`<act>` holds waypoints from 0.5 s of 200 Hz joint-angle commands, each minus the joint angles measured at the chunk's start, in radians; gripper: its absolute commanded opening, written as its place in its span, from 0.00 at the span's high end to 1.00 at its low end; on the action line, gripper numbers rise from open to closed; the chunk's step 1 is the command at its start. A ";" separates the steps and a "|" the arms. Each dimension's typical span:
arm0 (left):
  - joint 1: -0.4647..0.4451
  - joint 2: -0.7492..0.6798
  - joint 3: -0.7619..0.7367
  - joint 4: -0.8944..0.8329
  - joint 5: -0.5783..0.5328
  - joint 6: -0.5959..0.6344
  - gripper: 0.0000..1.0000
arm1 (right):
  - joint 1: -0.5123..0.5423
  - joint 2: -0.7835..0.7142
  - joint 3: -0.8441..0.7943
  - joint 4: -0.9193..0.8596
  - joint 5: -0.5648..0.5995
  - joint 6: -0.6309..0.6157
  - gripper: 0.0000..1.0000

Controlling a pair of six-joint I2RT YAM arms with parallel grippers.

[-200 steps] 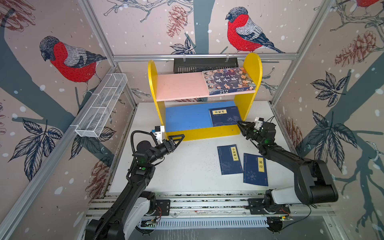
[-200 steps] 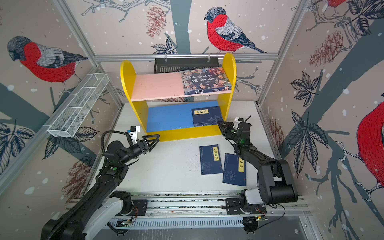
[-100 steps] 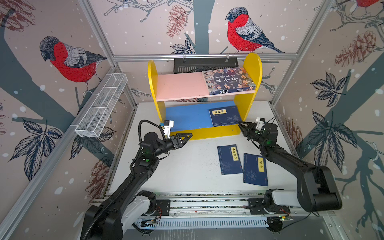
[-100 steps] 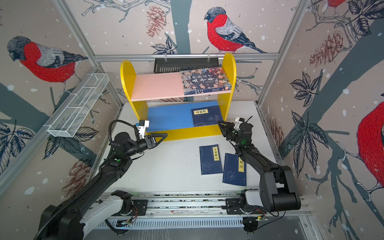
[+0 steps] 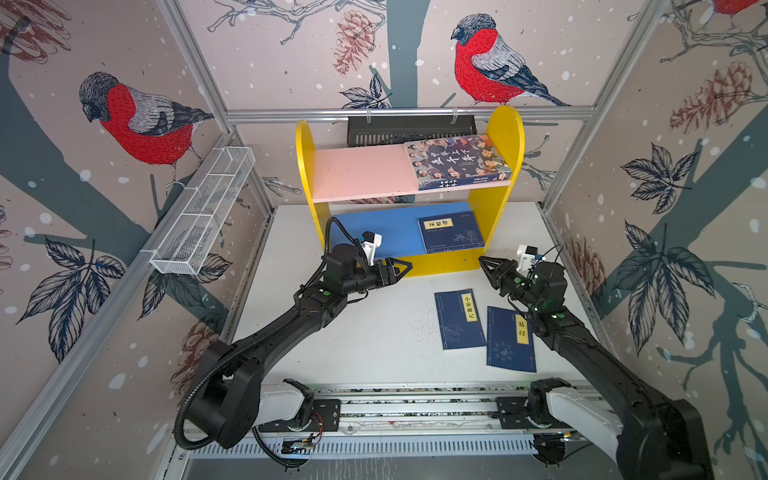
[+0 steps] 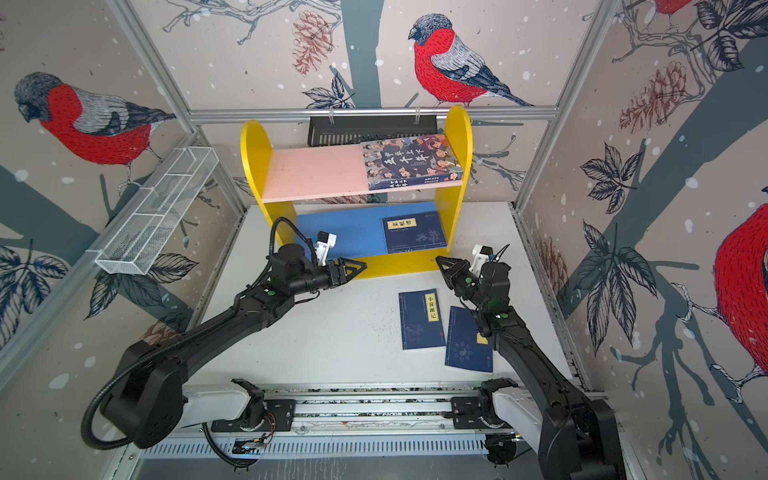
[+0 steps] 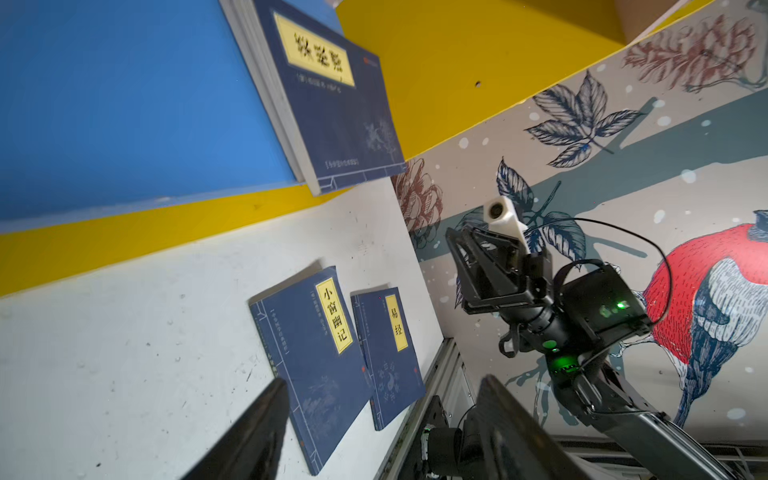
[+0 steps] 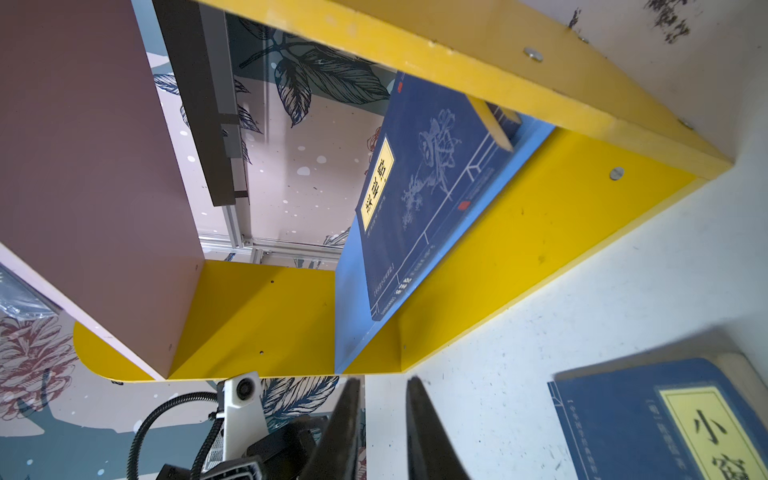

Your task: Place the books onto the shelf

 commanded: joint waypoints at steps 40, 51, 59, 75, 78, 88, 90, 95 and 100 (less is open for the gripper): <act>-0.036 0.174 0.113 0.107 -0.030 -0.076 0.42 | 0.037 -0.050 -0.005 -0.077 0.056 -0.039 0.80; -0.036 0.208 0.138 0.124 -0.022 -0.081 0.48 | 0.044 -0.050 0.001 -0.079 0.058 -0.041 0.80; -0.036 0.231 0.154 0.138 -0.012 -0.081 0.50 | 0.050 -0.049 0.005 -0.081 0.061 -0.043 0.80; -0.036 0.259 0.171 0.192 0.007 -0.093 0.54 | 0.061 -0.049 0.014 -0.084 0.067 -0.048 0.81; -0.036 0.262 0.173 0.204 0.010 -0.097 0.55 | 0.062 -0.049 0.016 -0.085 0.068 -0.050 0.82; -0.036 0.279 0.182 0.234 0.019 -0.109 0.61 | 0.069 -0.049 0.023 -0.089 0.074 -0.053 0.82; -0.036 0.282 0.185 0.236 0.018 -0.109 0.62 | 0.071 -0.050 0.024 -0.090 0.076 -0.054 0.82; -0.036 0.291 0.192 0.234 0.018 -0.110 0.64 | 0.074 -0.047 0.026 -0.092 0.079 -0.055 0.82; -0.036 0.300 0.199 0.235 0.018 -0.108 0.66 | 0.077 -0.047 0.028 -0.092 0.080 -0.055 0.82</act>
